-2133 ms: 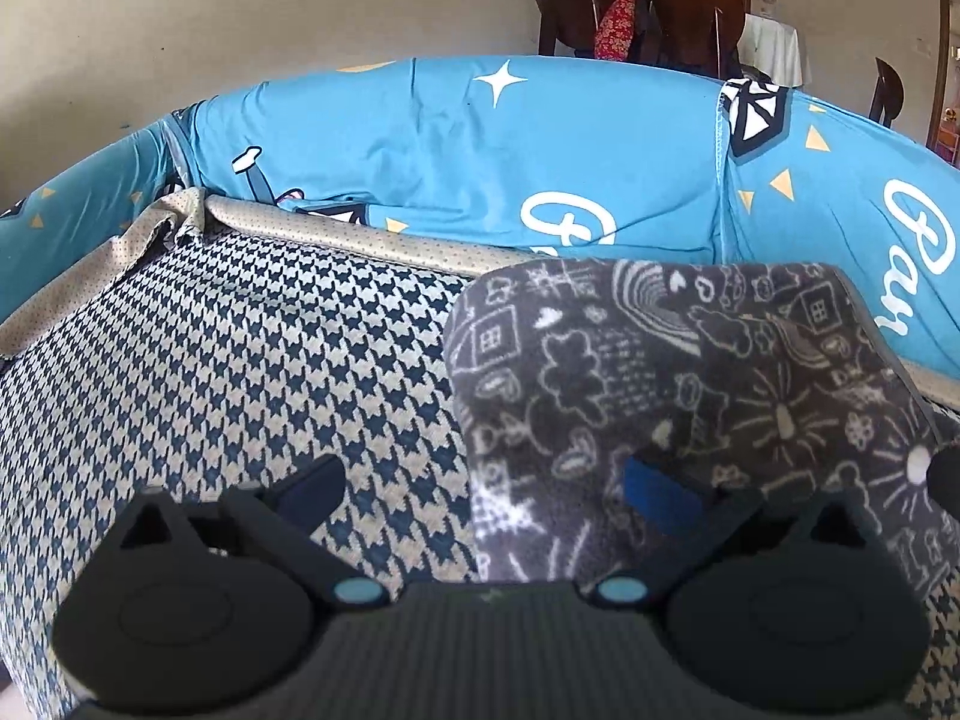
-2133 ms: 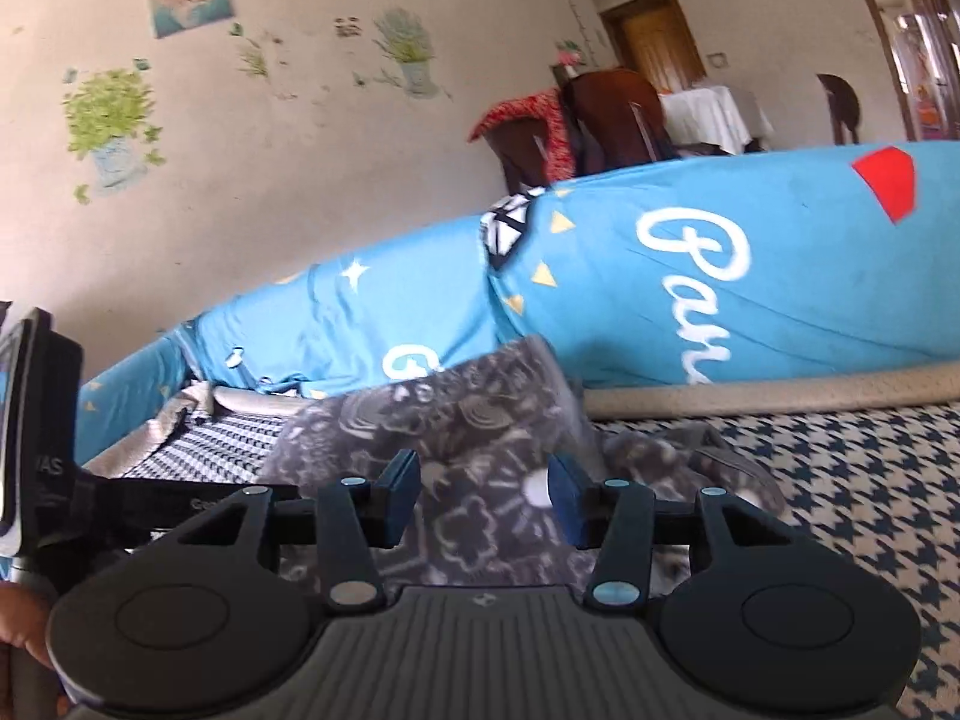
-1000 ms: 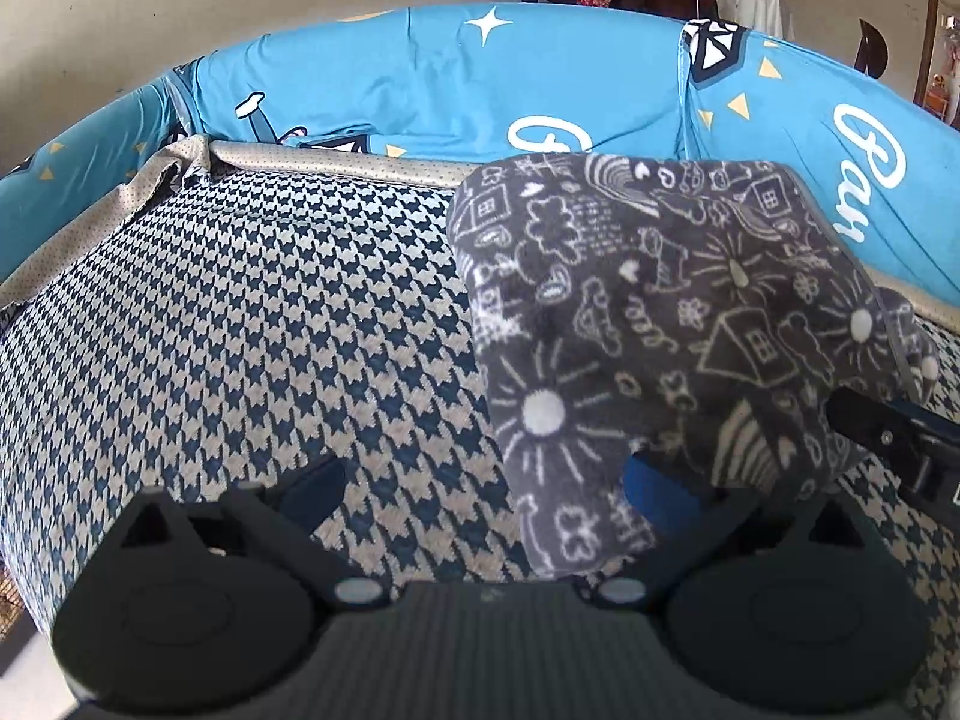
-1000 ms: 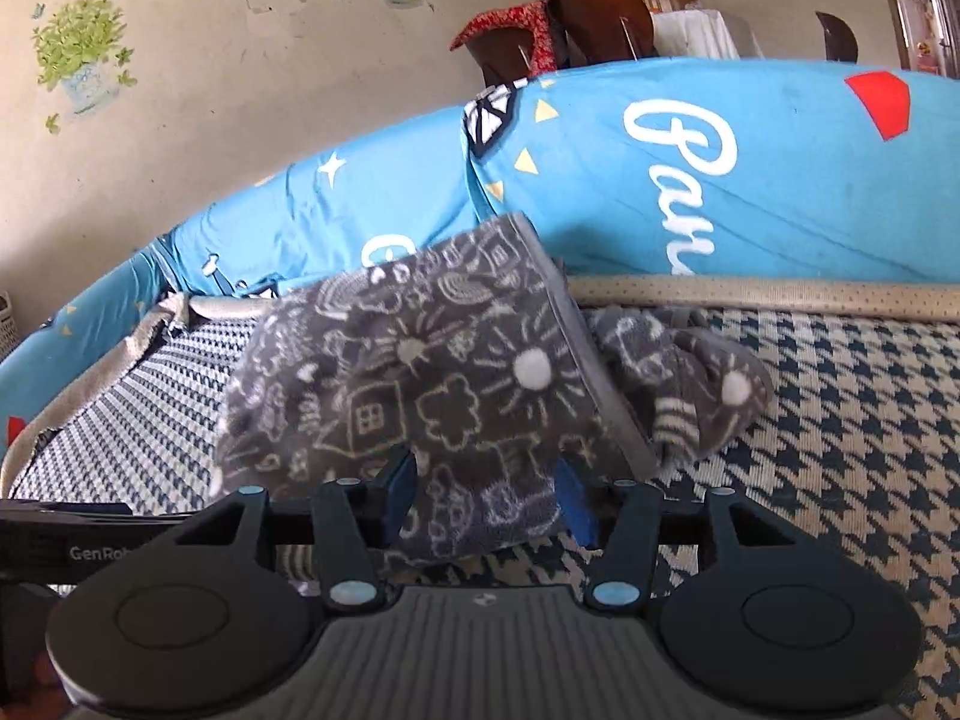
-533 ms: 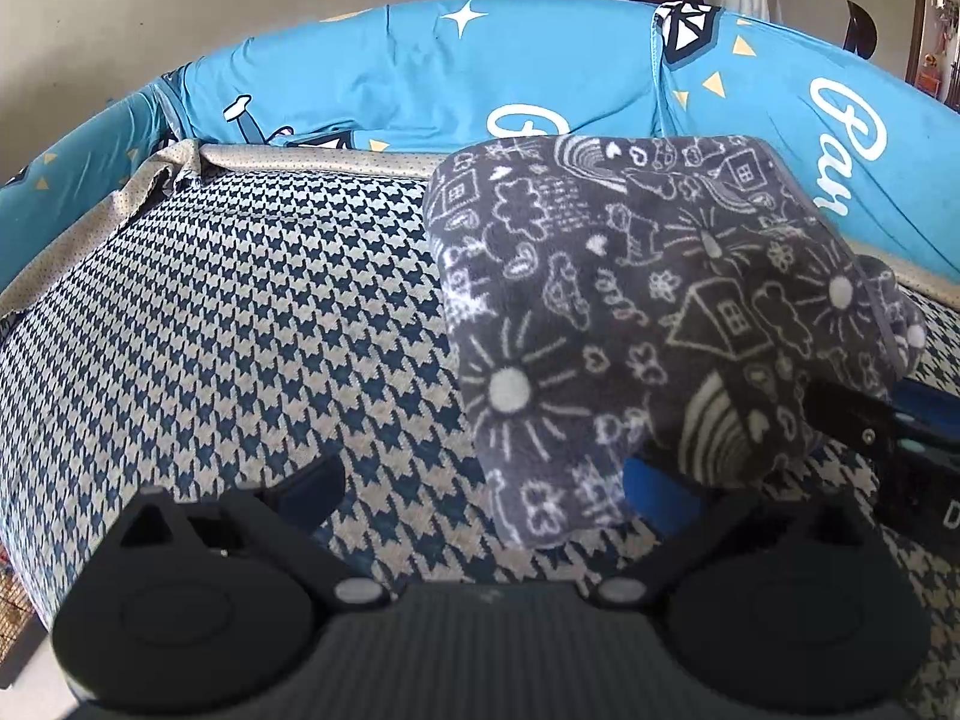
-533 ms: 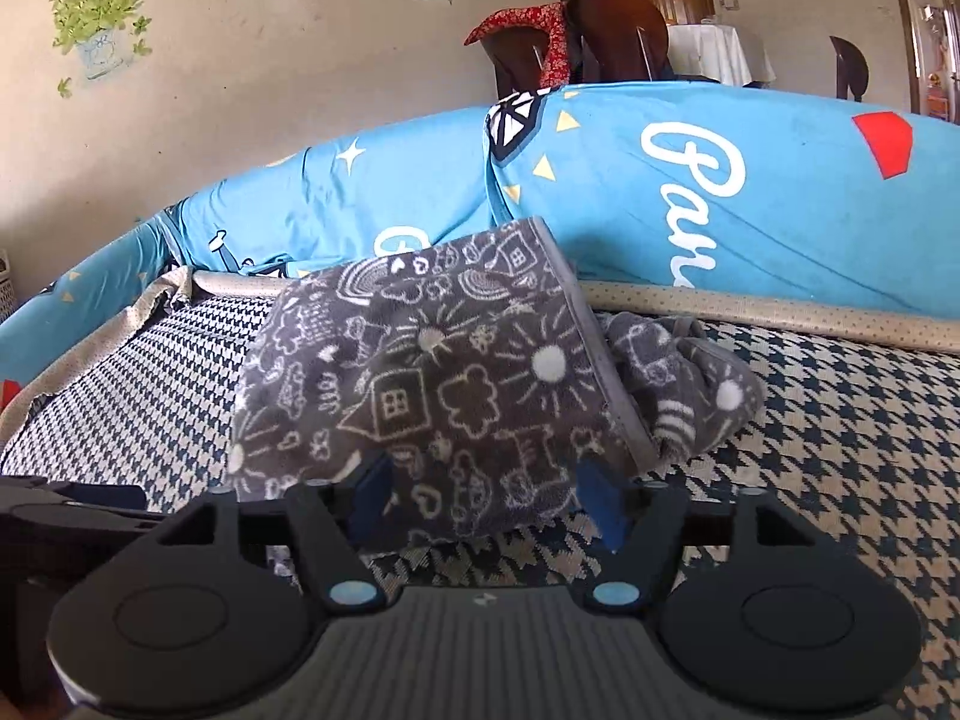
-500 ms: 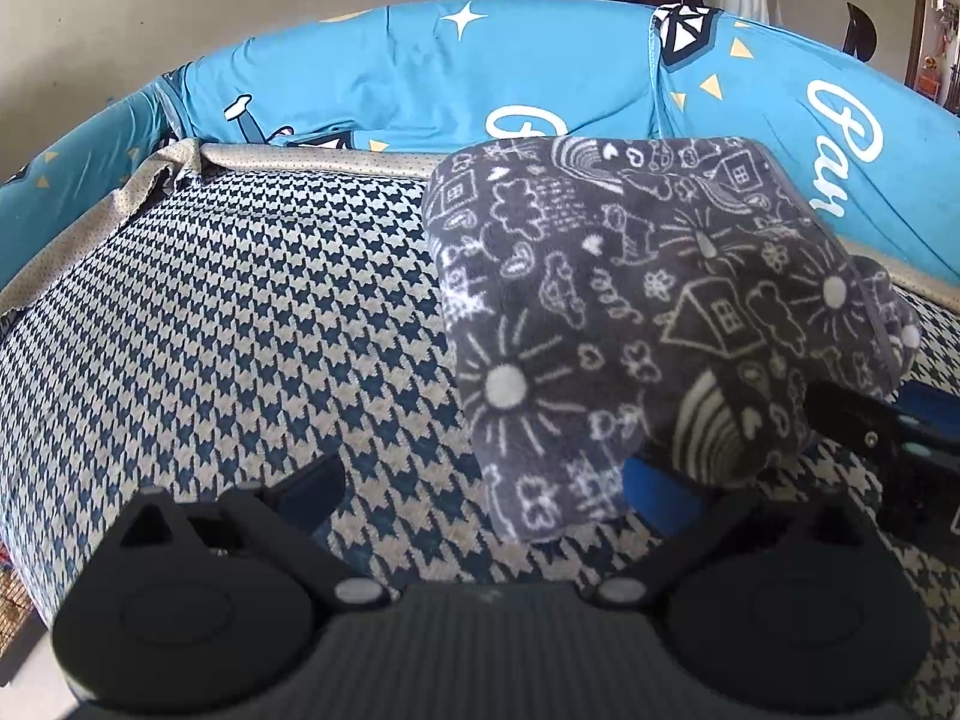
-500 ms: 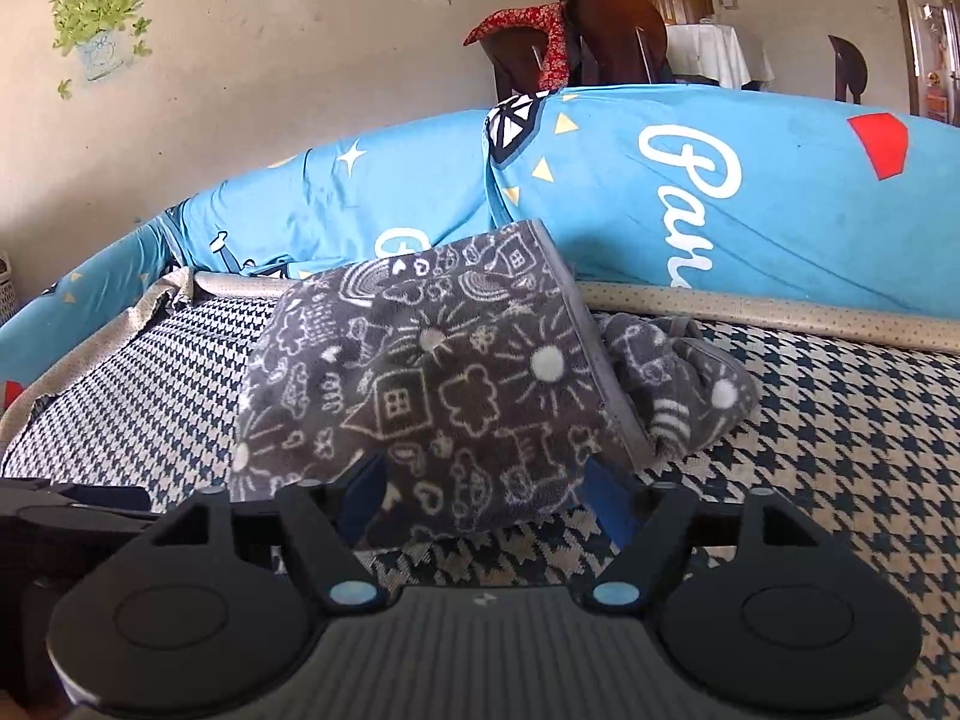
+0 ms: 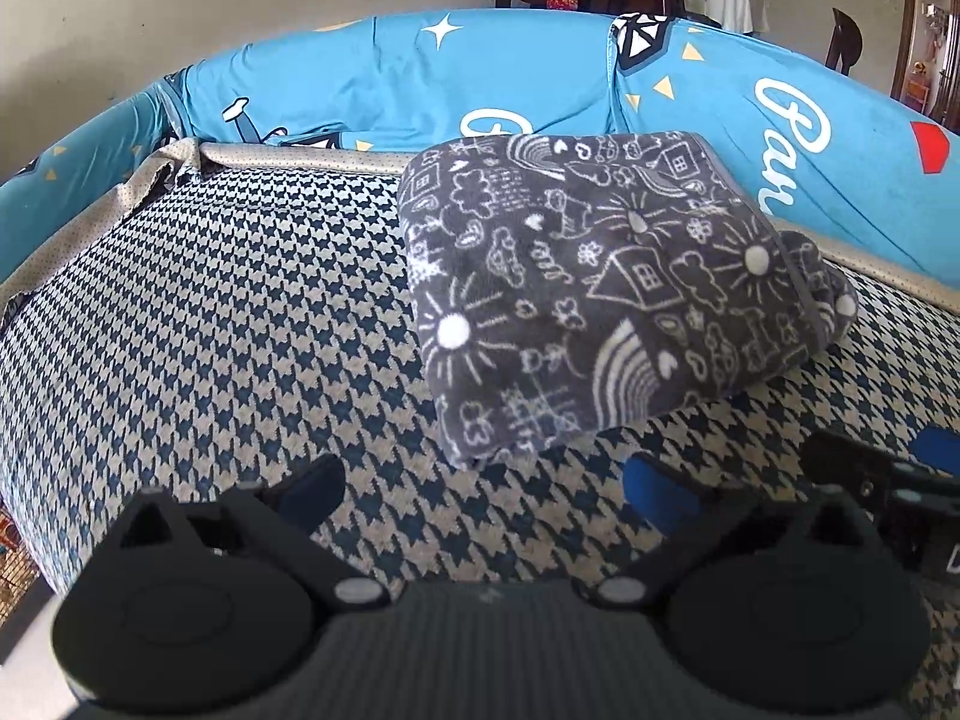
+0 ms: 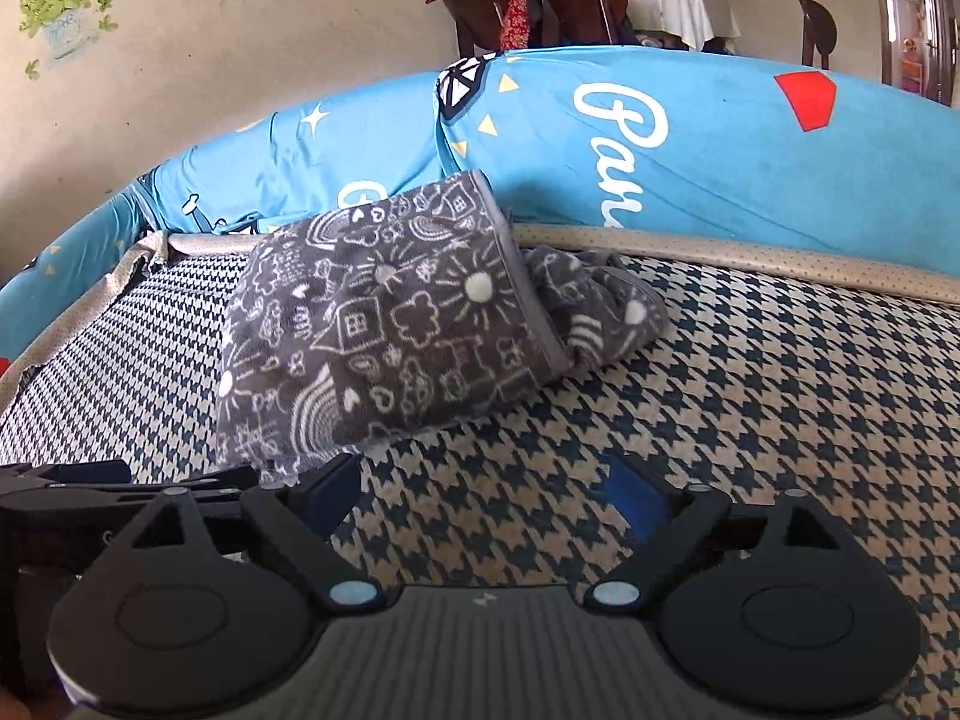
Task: Fold clothes
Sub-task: 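Withdraw both open grippers back from the placed jacket bundle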
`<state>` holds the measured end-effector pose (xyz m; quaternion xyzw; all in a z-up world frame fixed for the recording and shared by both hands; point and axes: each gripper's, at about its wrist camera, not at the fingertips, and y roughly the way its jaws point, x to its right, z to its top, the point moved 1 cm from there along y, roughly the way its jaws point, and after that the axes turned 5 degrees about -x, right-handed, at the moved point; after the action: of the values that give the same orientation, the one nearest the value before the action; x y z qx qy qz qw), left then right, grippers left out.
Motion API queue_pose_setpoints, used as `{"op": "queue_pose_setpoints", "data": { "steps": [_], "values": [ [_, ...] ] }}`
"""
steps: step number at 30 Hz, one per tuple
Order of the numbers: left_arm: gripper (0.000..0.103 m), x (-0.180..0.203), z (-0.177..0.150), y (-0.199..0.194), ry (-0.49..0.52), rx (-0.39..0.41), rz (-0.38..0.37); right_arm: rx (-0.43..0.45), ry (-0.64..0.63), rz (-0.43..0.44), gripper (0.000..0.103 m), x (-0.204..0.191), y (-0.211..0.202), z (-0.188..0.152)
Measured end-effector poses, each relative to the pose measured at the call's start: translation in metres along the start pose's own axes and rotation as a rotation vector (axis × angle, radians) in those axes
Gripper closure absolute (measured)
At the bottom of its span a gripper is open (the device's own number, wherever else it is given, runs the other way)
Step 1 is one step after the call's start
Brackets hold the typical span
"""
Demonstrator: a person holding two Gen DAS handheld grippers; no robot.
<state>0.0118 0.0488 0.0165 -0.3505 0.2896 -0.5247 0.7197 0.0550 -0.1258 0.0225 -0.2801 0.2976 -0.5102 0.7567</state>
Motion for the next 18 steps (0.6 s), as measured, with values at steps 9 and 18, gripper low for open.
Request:
{"op": "queue_pose_setpoints", "data": {
  "steps": [9,18],
  "values": [
    [0.0,-0.002,-0.01,-0.004,-0.038,-0.046,-0.022,-0.043,-0.021,-0.044,0.007,-0.001,-0.011,-0.007],
    [0.0,0.003,-0.023,-0.009,-0.039,-0.075,-0.016,-0.089,-0.05,-0.056,0.005,-0.003,-0.018,-0.017]
  ]
}}
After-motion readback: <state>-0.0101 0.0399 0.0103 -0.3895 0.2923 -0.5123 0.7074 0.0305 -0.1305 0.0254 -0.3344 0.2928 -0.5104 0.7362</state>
